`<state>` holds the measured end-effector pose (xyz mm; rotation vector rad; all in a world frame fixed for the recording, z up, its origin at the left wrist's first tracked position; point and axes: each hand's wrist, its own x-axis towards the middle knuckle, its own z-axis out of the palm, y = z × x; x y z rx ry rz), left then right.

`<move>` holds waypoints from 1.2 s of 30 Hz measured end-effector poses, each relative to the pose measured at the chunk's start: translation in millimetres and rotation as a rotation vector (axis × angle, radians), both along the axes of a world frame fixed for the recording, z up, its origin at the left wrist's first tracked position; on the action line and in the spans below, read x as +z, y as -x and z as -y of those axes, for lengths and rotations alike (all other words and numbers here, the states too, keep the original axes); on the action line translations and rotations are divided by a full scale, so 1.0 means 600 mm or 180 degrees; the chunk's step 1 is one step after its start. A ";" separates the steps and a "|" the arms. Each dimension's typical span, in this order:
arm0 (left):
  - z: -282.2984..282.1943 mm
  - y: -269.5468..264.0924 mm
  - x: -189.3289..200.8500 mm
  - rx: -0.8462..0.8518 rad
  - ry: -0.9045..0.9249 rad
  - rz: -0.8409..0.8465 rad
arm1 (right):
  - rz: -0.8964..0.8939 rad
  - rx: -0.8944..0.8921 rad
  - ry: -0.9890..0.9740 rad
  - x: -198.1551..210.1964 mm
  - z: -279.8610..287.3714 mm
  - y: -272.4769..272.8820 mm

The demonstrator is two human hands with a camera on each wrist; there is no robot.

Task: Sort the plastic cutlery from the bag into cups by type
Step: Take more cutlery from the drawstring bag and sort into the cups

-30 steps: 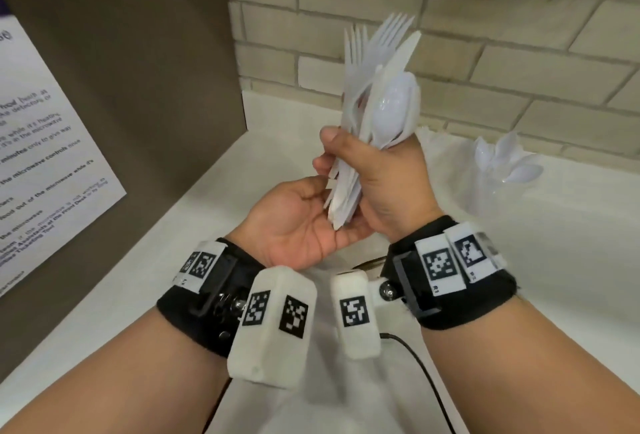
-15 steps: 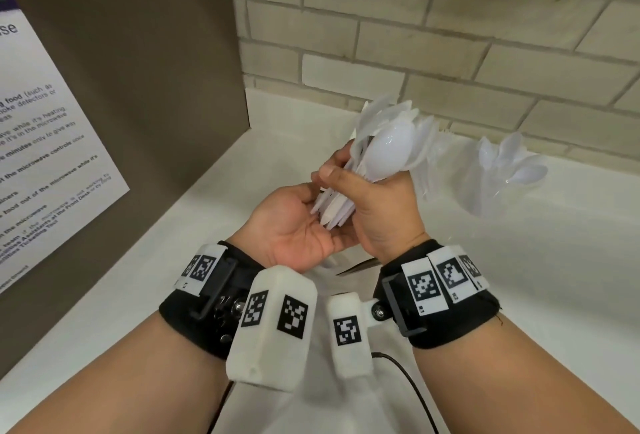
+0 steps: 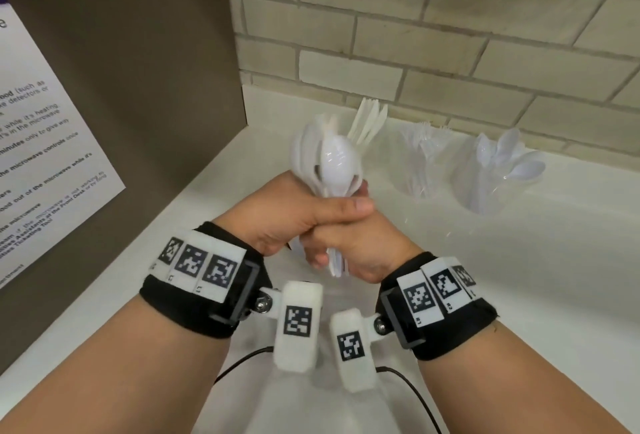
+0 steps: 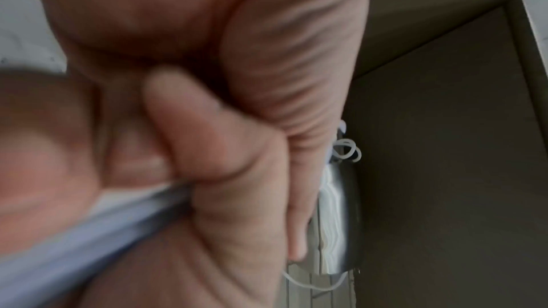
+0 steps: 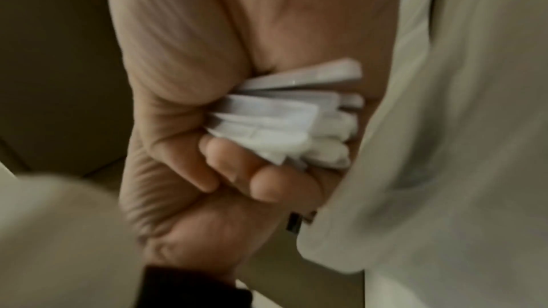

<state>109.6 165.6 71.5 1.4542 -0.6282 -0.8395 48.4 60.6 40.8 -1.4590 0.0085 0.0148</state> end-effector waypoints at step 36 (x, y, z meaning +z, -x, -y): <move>-0.011 -0.010 -0.040 0.0217 0.0449 -0.0621 | 0.0468 -0.1362 0.0855 0.097 0.044 -0.006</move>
